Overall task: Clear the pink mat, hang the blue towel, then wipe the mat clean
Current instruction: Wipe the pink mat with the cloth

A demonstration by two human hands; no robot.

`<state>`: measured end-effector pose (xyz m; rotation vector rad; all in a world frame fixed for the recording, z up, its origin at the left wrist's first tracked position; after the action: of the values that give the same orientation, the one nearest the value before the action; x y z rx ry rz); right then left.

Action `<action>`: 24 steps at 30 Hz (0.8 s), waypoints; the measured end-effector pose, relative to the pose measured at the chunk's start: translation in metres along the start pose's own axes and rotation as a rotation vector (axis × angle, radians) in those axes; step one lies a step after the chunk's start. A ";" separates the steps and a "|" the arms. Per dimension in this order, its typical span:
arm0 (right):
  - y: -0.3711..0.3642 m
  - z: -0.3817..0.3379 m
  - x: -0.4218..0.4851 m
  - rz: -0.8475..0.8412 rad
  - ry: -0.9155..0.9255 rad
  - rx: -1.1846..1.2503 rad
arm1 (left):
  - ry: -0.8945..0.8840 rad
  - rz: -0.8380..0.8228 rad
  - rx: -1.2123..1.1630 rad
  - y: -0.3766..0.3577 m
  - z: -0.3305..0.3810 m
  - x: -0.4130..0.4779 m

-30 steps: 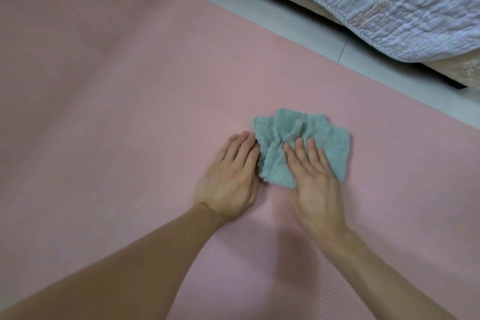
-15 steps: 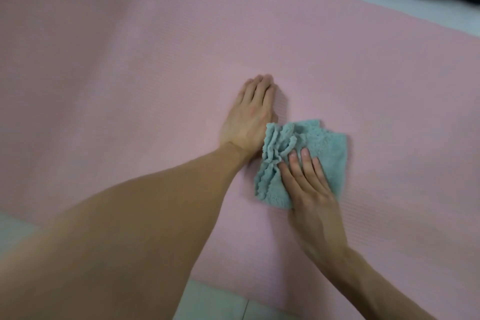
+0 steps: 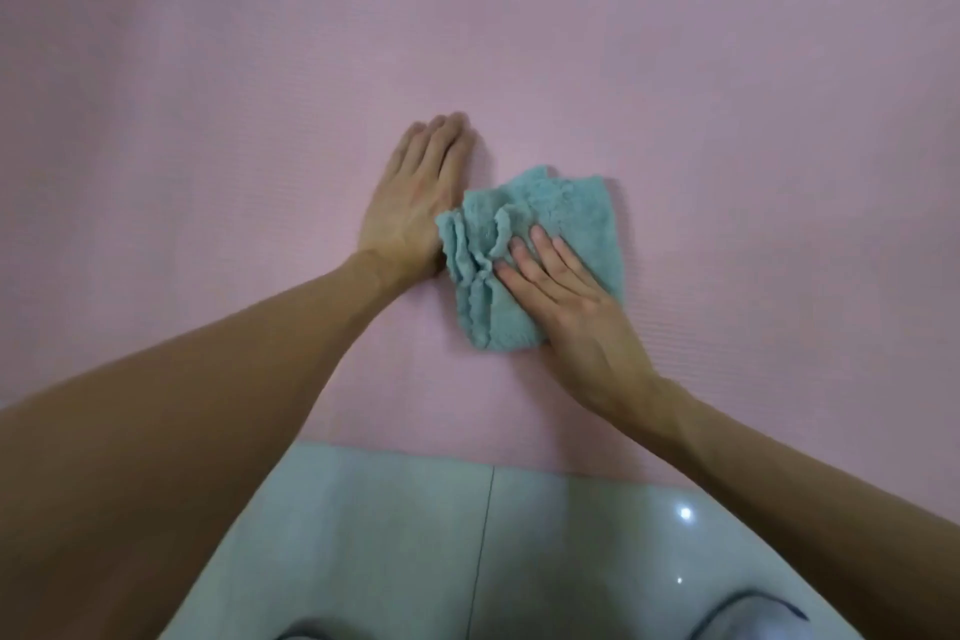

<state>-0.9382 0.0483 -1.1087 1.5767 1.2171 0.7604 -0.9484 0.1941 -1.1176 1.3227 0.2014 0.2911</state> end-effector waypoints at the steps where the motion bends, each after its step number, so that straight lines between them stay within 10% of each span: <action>1: -0.005 -0.007 -0.014 -0.009 0.039 0.019 | -0.001 0.019 0.006 0.000 -0.001 -0.001; 16: -0.004 -0.014 -0.111 -0.486 0.490 0.206 | 0.092 0.060 0.090 0.004 0.004 0.009; 24: 0.059 0.071 -0.029 -0.190 -0.386 0.609 | 0.081 0.103 -0.010 0.013 0.029 0.033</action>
<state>-0.8635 -0.0036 -1.0751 1.9375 1.3447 -0.0633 -0.9094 0.1805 -1.0976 1.3150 0.2000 0.4328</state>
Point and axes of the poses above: each hand's wrist, its own x-axis towards the middle knuckle, its own y-axis out of the back of the hand, z = x × y, the point moved 10 cm from there along x, towards the middle knuckle, and after that the axes turned 7 degrees about -y, right-handed, at the moved point
